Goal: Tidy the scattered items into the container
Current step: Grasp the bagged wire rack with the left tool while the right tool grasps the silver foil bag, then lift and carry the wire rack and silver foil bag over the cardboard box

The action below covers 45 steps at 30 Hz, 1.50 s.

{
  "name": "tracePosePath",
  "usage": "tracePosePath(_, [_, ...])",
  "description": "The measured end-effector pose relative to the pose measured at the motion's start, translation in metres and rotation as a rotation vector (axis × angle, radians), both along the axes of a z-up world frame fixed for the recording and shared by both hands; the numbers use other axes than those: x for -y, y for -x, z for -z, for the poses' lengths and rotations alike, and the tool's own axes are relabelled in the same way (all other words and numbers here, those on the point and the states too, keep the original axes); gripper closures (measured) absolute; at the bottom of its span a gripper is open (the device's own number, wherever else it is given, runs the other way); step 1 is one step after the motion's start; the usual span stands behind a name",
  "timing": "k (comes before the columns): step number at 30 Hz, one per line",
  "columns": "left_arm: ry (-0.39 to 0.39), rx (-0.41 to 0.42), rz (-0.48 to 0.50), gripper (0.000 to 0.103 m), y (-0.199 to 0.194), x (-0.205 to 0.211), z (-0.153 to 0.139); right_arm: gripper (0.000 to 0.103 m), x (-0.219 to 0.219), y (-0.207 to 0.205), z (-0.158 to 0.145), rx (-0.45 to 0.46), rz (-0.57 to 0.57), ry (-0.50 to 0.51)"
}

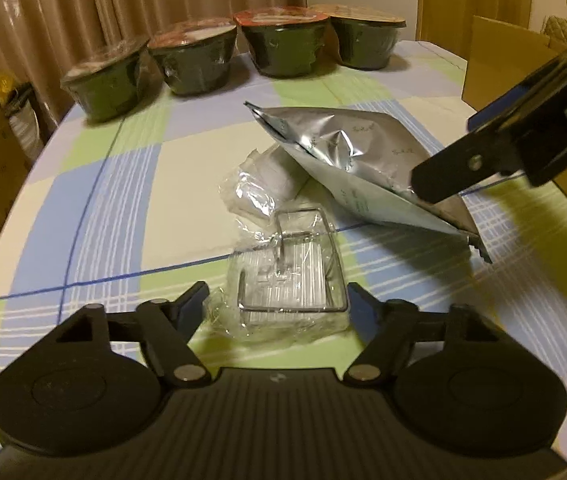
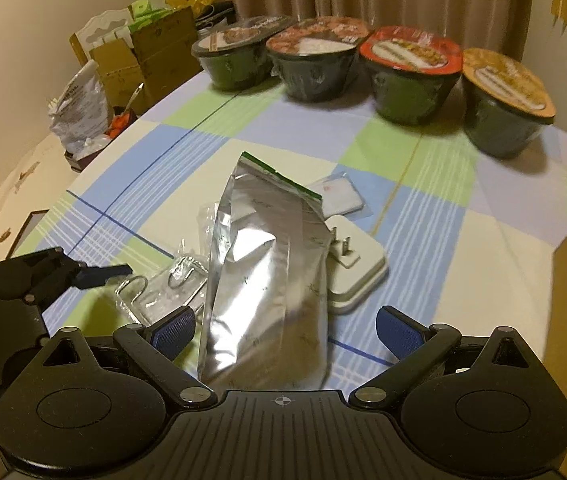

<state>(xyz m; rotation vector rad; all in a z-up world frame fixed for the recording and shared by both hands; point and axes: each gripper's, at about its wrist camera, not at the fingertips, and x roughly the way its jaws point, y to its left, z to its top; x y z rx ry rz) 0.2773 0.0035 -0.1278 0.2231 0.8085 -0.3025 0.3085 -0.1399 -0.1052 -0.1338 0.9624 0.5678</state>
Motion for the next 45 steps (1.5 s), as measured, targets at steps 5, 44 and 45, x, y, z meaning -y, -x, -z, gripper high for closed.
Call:
tracePosePath(5, [0.049, -0.027, -0.002, 0.046, -0.003, -0.005, 0.001, 0.020, -0.013, -0.012, 0.009, -0.018, -0.015, -0.003])
tracePosePath(44, [0.000, -0.116, 0.064, 0.033, 0.053, 0.004, -0.008, 0.015, 0.019, 0.087, 0.010, -0.060, -0.016, 0.153])
tracePosePath(45, [-0.008, -0.122, 0.060, 0.043, 0.053, 0.005, -0.007, 0.015, 0.018, 0.085, 0.012, -0.064, -0.017, 0.152])
